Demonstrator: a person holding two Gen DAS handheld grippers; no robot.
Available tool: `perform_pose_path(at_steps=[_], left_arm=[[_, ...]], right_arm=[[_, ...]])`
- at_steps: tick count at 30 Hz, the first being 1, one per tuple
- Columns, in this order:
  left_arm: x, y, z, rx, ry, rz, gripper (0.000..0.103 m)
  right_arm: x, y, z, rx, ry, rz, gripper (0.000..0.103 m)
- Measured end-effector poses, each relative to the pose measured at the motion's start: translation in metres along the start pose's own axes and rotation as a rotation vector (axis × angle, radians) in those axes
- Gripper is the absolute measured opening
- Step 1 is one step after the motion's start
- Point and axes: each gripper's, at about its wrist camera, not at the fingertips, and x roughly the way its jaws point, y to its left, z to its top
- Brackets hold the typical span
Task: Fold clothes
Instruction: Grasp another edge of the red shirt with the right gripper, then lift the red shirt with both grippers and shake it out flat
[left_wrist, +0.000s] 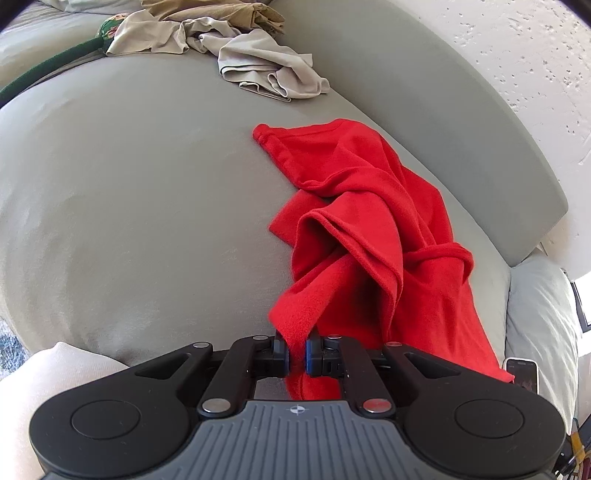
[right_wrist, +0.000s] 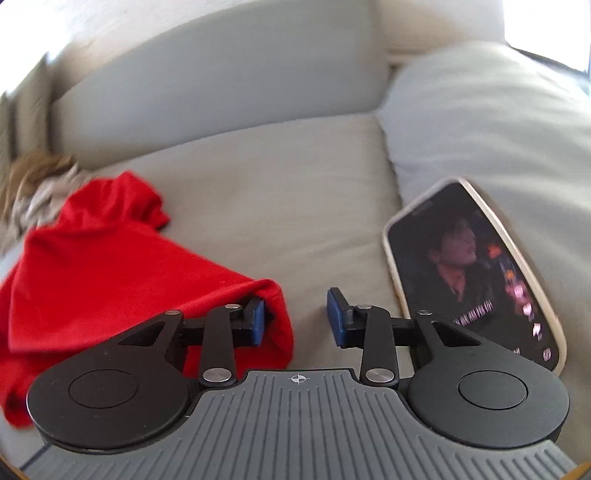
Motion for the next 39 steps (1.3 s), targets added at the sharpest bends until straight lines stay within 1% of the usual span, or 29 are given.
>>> perform_pose_path(at_steps=[1,2,4,6,7,8,10,16,18,20,21,22,23,24,25,27,28,30,33,34,36,37,38,39], left_arm=[[0.001,0.0,0.0,0.001,0.001,0.001,0.008],[0.001,0.001,0.0,0.003,0.002,0.002,0.008],[0.003,0.001,-0.001,0.009,0.004,0.006,0.008],[0.005,0.001,-0.001,0.014,0.007,0.009,0.008],[0.006,0.001,-0.001,0.016,0.009,0.01,0.008],[0.007,0.001,-0.001,0.017,0.011,0.011,0.008],[0.008,0.001,-0.001,0.017,0.013,0.013,0.008],[0.01,0.001,0.0,0.015,0.014,0.018,0.01],[0.011,0.001,0.0,0.014,0.016,0.019,0.01],[0.011,0.0,0.0,0.016,0.017,0.02,0.01],[0.011,0.0,0.0,0.017,0.017,0.021,0.01],[0.011,0.0,0.0,0.015,0.017,0.02,0.01],[0.011,0.0,0.0,0.013,0.017,0.02,0.01],[0.011,0.0,0.0,0.01,0.017,0.019,0.01],[0.011,0.0,0.0,0.007,0.018,0.018,0.01],[0.008,0.001,0.001,-0.002,0.021,0.014,0.01],[0.005,0.0,0.002,-0.001,0.017,0.012,0.01],[-0.01,-0.002,0.005,0.006,-0.018,-0.01,0.008],[-0.048,-0.01,0.015,-0.008,-0.09,-0.108,0.007],[-0.063,-0.015,0.017,-0.007,-0.121,-0.142,0.007],[-0.095,-0.026,0.021,0.005,-0.194,-0.214,0.007],[-0.111,-0.032,0.021,0.013,-0.233,-0.25,0.007],[-0.123,-0.038,0.022,0.019,-0.264,-0.261,0.007],[-0.133,-0.043,0.023,0.023,-0.292,-0.261,0.006]], right_arm=[[0.003,-0.008,0.004,0.071,0.0,-0.019,0.023],[0.002,-0.013,0.005,0.093,0.004,-0.015,0.023],[-0.001,-0.019,0.005,0.13,0.023,0.029,0.028],[-0.005,-0.023,0.0,0.16,0.032,0.098,0.031],[-0.006,-0.025,-0.004,0.171,0.032,0.138,0.039],[-0.007,-0.023,-0.009,0.16,0.026,0.153,0.042],[-0.007,-0.017,-0.018,0.098,-0.013,0.146,0.042],[-0.002,-0.011,-0.023,0.105,-0.083,0.168,0.043],[0.004,-0.014,-0.019,0.132,-0.075,0.204,0.043],[0.008,-0.015,-0.015,0.149,-0.067,0.211,0.044],[0.011,-0.016,-0.014,0.171,-0.06,0.203,0.046],[0.014,-0.017,-0.013,0.195,-0.052,0.195,0.044],[0.017,-0.018,-0.012,0.218,-0.044,0.187,0.04],[0.018,-0.019,-0.011,0.239,-0.036,0.154,0.019],[0.017,-0.02,-0.01,0.249,-0.02,0.139,0.011],[0.014,-0.022,-0.006,0.264,0.019,0.121,0.005],[0.009,-0.026,-0.003,0.301,0.051,0.126,0.004],[-0.009,-0.039,0.004,0.428,0.077,0.156,0.004],[-0.047,-0.068,0.022,0.633,0.058,0.206,0.003],[-0.063,-0.077,0.029,0.696,0.039,0.234,0.003],[-0.093,-0.089,0.041,0.765,-0.006,0.299,0.003],[-0.107,-0.089,0.045,0.767,-0.025,0.312,0.003],[-0.122,-0.088,0.049,0.767,-0.044,0.324,0.003],[-0.124,-0.086,0.048,0.775,0.011,0.339,0.003]])
